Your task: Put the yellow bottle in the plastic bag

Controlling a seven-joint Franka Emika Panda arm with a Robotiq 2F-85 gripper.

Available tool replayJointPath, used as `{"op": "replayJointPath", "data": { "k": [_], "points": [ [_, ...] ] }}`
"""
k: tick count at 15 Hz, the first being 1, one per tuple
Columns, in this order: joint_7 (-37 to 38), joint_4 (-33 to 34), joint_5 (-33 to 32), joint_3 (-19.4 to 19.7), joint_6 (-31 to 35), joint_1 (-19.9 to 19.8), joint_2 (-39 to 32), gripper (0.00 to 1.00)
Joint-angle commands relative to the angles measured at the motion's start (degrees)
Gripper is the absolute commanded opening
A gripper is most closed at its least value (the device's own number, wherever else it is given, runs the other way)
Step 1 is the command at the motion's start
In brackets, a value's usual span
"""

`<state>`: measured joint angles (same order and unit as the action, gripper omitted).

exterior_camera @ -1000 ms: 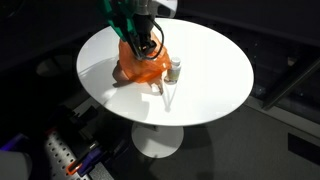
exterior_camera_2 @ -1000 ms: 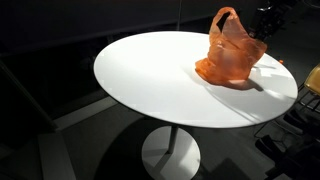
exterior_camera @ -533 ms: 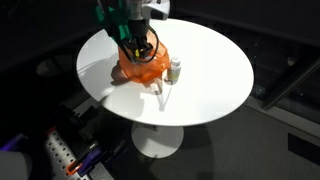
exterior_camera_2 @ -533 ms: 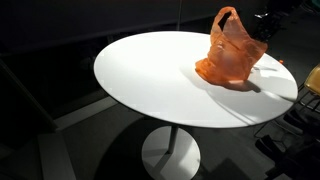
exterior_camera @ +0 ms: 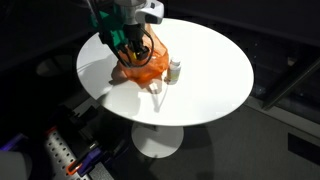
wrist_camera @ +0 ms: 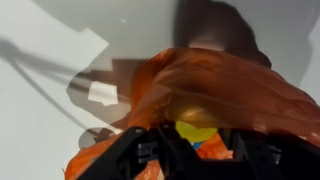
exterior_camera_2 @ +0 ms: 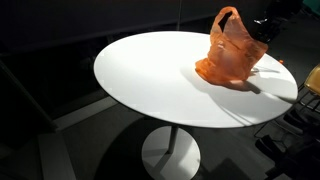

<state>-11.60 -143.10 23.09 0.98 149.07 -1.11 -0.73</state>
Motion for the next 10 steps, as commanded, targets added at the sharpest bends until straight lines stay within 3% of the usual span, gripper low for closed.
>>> {"op": "replayJointPath", "data": {
  "k": [1, 5, 10],
  "points": [
    [-0.65, -0.79, 0.01, 0.04, 0.95, -0.19, 1.12, 0.71],
    [-0.68, 0.29, 0.23, 0.66, -0.83, -0.79, 2.26, 0.99],
    [-0.64, 3.03, 0.17, 2.42, -3.75, -1.74, 2.84, 1.00]
  ]
}}
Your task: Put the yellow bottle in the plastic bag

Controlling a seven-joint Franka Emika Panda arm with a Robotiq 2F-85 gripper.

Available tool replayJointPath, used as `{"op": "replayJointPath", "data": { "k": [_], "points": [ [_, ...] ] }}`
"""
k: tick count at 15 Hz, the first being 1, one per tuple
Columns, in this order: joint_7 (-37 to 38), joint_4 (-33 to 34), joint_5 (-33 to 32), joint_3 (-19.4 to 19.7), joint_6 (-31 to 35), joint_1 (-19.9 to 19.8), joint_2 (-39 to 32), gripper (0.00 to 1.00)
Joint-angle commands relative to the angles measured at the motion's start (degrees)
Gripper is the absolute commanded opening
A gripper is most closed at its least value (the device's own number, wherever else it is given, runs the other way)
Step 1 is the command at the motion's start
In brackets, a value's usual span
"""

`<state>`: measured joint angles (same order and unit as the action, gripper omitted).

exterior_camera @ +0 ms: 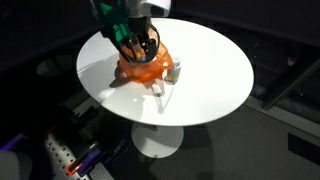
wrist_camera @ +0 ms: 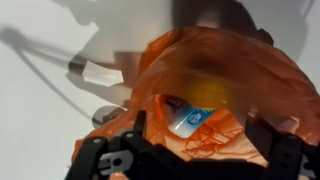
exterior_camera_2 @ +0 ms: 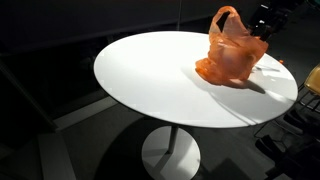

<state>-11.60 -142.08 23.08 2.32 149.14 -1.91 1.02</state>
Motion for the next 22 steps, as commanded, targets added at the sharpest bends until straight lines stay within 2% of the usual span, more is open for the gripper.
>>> {"op": "replayJointPath", "data": {
  "k": [1, 7, 11, 17, 22],
  "points": [
    [-0.63, 2.91, 0.22, 1.55, -5.33, -1.23, 1.07, 1.00],
    [-0.10, 11.24, -2.69, 4.20, -19.48, -3.52, 0.89, 1.00],
    [5.38, 18.24, -8.81, 4.93, -29.73, -4.61, 0.09, 1.00],
    [16.98, 23.73, -19.98, 4.44, -36.73, -4.66, 1.90, 1.00],
    [18.86, 26.64, -23.81, 4.30, -40.95, -4.61, 2.24, 1.00]
  ]
}}
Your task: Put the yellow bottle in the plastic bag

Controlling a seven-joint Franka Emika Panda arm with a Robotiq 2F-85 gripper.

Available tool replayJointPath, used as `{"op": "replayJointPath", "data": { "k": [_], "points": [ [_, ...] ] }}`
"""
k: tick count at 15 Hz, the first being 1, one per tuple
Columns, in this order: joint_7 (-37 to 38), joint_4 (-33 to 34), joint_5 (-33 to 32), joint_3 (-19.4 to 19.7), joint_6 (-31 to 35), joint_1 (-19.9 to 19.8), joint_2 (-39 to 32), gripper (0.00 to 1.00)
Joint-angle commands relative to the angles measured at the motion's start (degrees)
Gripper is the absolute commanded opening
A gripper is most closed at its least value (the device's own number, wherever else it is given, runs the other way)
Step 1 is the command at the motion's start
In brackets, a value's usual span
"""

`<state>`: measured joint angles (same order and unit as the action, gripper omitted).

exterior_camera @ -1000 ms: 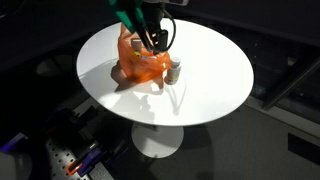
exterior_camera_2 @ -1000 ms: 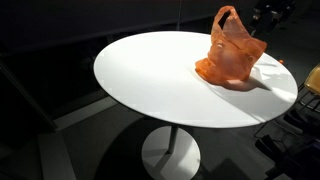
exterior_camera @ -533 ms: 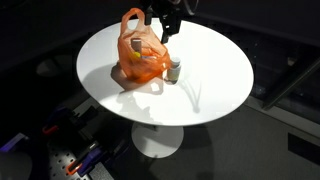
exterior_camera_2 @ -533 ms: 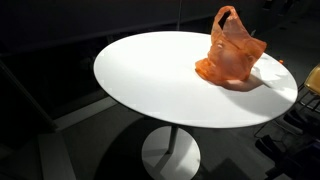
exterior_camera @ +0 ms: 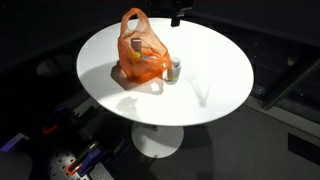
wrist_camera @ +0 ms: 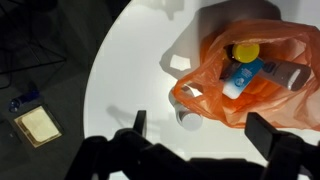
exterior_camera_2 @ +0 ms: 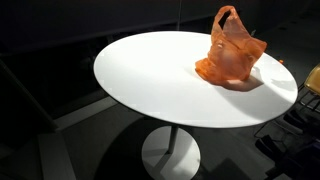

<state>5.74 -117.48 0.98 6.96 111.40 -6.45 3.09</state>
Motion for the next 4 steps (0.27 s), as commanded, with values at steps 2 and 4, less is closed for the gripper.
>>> {"op": "replayJointPath", "data": {
  "k": [2, 4],
  "points": [
    [0.07, 0.82, -0.61, -0.12, -1.40, -0.13, 0.10, 1.00],
    [0.07, 0.88, -0.62, -0.12, -1.51, -0.13, 0.10, 1.00]
  ]
}}
